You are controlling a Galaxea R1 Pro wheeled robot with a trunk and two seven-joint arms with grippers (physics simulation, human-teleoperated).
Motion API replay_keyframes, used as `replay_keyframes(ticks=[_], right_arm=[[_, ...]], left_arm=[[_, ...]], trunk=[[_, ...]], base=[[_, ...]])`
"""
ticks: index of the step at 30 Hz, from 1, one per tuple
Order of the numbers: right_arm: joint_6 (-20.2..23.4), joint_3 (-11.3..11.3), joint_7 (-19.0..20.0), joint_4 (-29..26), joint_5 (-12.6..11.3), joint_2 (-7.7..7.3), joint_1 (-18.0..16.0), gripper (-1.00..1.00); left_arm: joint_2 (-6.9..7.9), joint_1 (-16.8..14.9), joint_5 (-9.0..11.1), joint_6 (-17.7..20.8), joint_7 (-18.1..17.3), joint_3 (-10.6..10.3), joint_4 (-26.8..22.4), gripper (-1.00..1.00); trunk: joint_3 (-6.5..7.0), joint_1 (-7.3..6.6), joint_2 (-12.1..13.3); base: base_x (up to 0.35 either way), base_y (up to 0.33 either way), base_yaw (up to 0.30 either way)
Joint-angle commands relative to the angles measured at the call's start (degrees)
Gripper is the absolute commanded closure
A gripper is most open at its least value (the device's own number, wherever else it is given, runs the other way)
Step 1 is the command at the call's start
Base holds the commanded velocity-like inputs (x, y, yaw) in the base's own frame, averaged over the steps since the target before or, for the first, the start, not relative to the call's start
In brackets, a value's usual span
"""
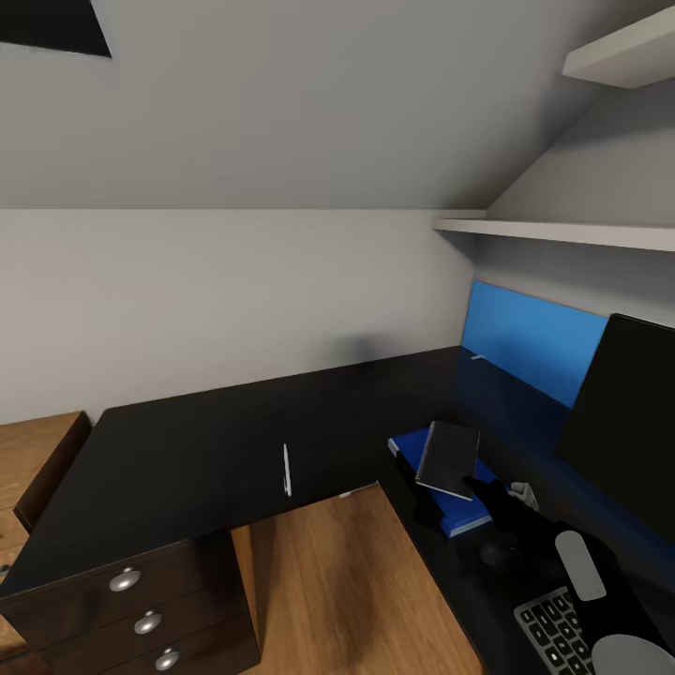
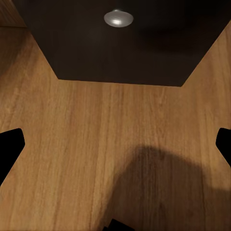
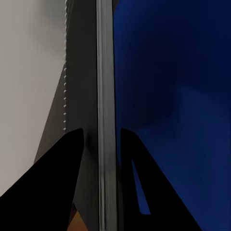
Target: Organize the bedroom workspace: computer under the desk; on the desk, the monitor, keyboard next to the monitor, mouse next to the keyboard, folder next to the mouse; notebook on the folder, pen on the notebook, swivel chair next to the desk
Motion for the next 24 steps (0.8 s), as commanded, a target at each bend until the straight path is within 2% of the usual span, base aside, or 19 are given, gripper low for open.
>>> replay_keyframes(ticks=[1,24], right_arm=[[0.41,-0.17,0.17,0.00,-0.11,0.02,-0.05,1.00],[0.40,-0.20,0.17,0.80,-0.08,0.02,-0.05,1.00]], left_arm=[[-0.02,-0.03,-0.30,-0.15,0.14,0.21,0.01,-1.00],[-0.02,-0.03,-0.30,-0.16,0.12,0.13,0.01,-1.00]], trunk=[[-0.06,0.00,-0.03],[-0.06,0.00,-0.03]], base=[[-0.007,-0.011,0.000],[-0.014,-0.027,0.000]])
